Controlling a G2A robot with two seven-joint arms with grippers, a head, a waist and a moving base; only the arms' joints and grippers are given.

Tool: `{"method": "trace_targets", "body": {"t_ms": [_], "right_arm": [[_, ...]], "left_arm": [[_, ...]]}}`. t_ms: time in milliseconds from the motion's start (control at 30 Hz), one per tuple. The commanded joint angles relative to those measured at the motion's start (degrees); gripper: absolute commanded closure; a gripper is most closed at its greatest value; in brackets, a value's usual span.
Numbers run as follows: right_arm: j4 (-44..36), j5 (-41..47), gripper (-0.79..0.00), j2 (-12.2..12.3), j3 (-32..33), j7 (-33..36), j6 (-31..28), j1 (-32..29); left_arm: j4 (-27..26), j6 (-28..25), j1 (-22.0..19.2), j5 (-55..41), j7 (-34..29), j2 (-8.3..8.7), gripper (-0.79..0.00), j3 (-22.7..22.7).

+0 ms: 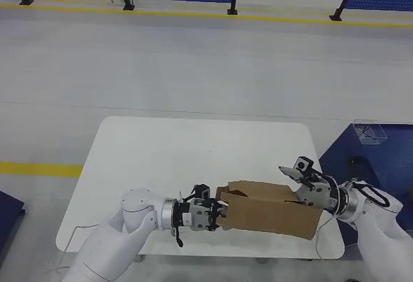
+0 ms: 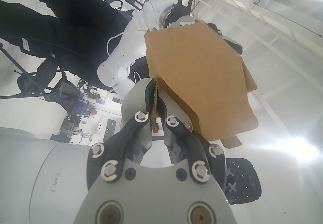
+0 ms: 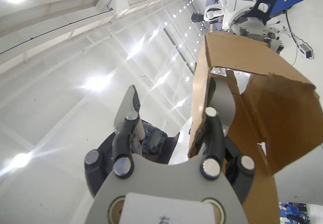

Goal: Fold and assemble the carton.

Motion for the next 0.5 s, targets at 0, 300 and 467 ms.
{"method": "trace_targets", "body": {"t_ms": [0, 300, 467], "right_arm": [[-0.47, -1.55, -0.077, 0.20, -0.30, 0.65, 0.08, -0.30], [-0.90, -6.73, 0.000, 1.06, 0.59, 2.19, -2.90, -0.58], [0.62, -7.82, 0.000, 1.22, 3.04, 1.18, -9.87, -0.01]], "left_arm": [[-0.11, 0.26, 0.04, 0.02, 0.15, 0.02, 0.000, 0.04], [-0.15, 1.13, 0.31, -0.77, 0.50, 0.13, -0.785, -0.29], [0.56, -0.31, 0.78, -2.25, 1.25, 0.50, -0.785, -2.98]]}}
